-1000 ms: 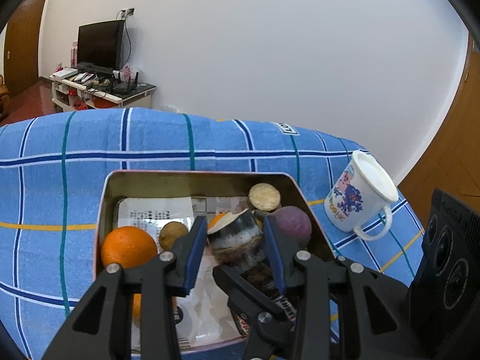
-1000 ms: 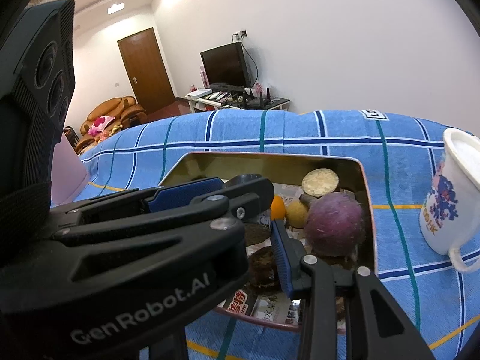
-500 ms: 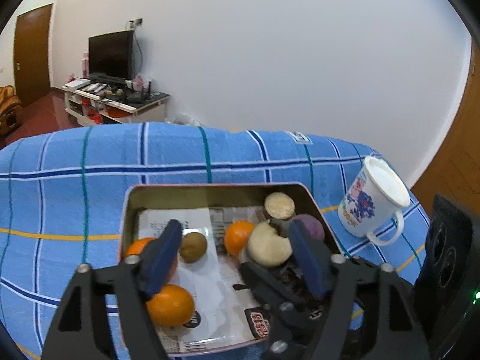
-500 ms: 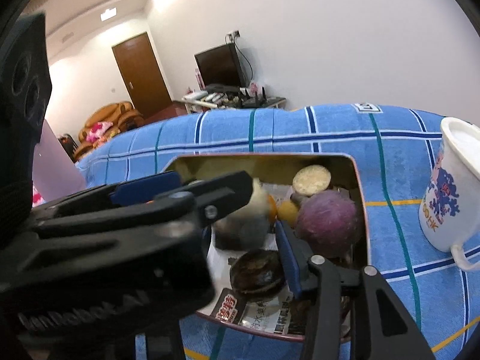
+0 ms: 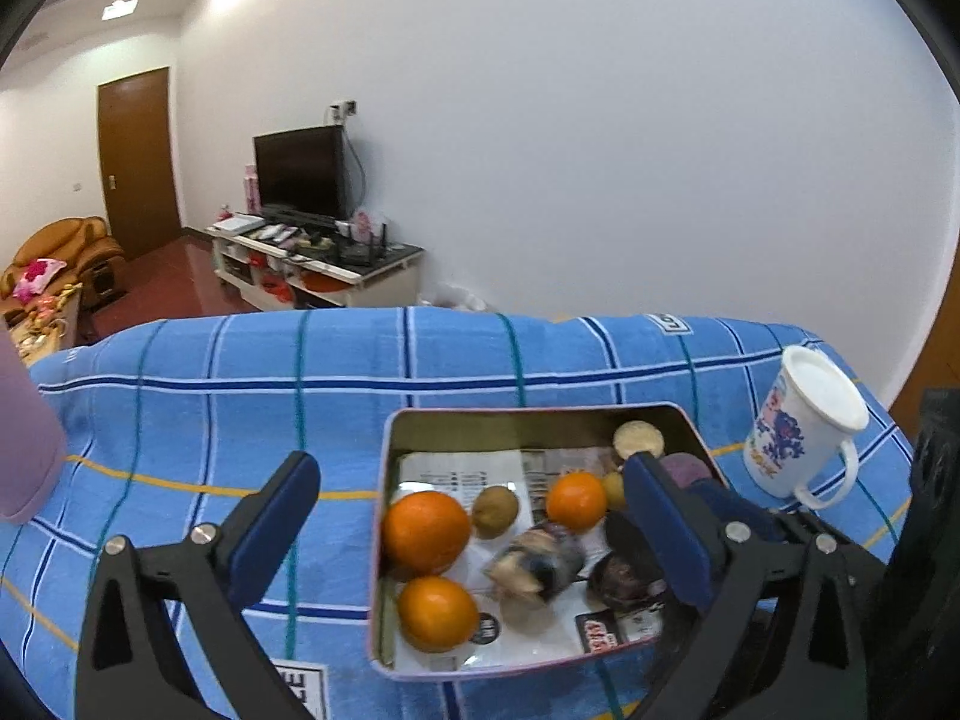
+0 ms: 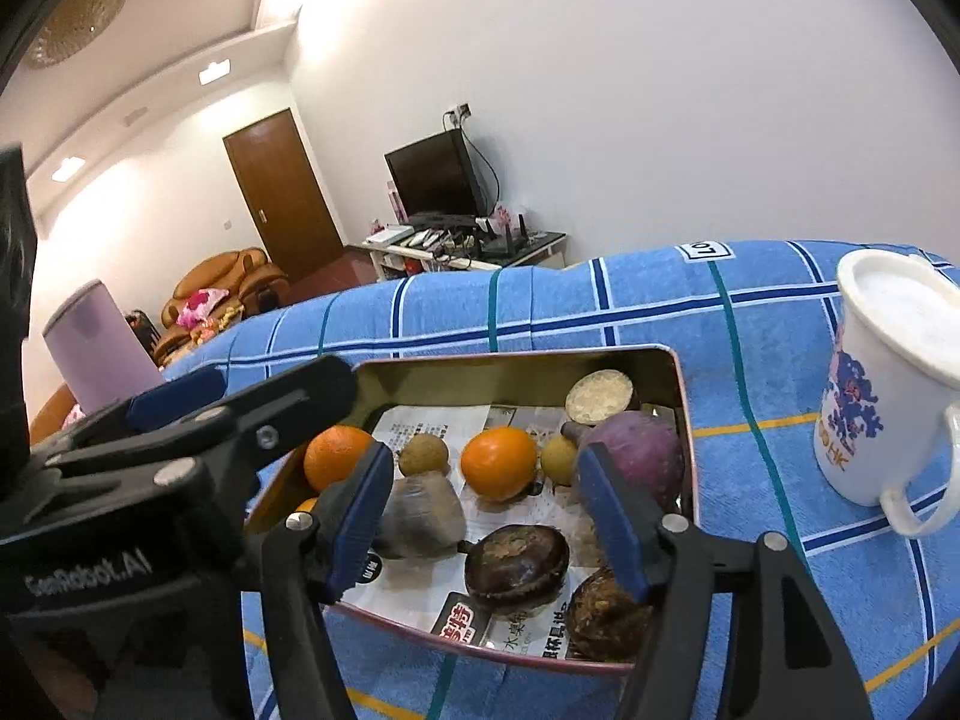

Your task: Organize fruits

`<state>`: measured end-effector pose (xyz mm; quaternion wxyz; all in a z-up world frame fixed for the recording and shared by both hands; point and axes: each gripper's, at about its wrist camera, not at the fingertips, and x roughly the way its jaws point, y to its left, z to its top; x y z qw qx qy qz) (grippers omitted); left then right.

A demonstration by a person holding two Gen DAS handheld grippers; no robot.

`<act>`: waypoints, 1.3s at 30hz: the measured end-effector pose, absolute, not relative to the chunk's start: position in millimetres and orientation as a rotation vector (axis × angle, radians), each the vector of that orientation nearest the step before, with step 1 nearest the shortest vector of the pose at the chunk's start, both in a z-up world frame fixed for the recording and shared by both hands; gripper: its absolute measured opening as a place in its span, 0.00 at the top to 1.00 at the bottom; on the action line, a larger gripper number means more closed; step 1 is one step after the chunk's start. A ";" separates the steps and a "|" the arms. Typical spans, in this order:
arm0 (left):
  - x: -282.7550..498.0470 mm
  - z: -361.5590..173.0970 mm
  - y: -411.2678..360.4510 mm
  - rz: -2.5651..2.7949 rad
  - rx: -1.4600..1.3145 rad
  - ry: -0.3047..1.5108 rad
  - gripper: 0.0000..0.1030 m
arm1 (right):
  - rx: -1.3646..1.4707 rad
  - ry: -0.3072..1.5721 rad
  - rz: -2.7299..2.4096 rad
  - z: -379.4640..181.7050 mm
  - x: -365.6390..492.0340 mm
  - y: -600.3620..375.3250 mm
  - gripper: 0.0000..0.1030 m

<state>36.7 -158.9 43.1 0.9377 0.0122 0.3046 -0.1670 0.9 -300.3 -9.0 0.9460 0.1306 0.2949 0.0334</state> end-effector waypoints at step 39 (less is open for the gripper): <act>-34.4 16.3 -134.7 -0.116 0.063 0.376 0.00 | 0.091 0.274 -0.281 21.3 -76.0 -279.5 0.25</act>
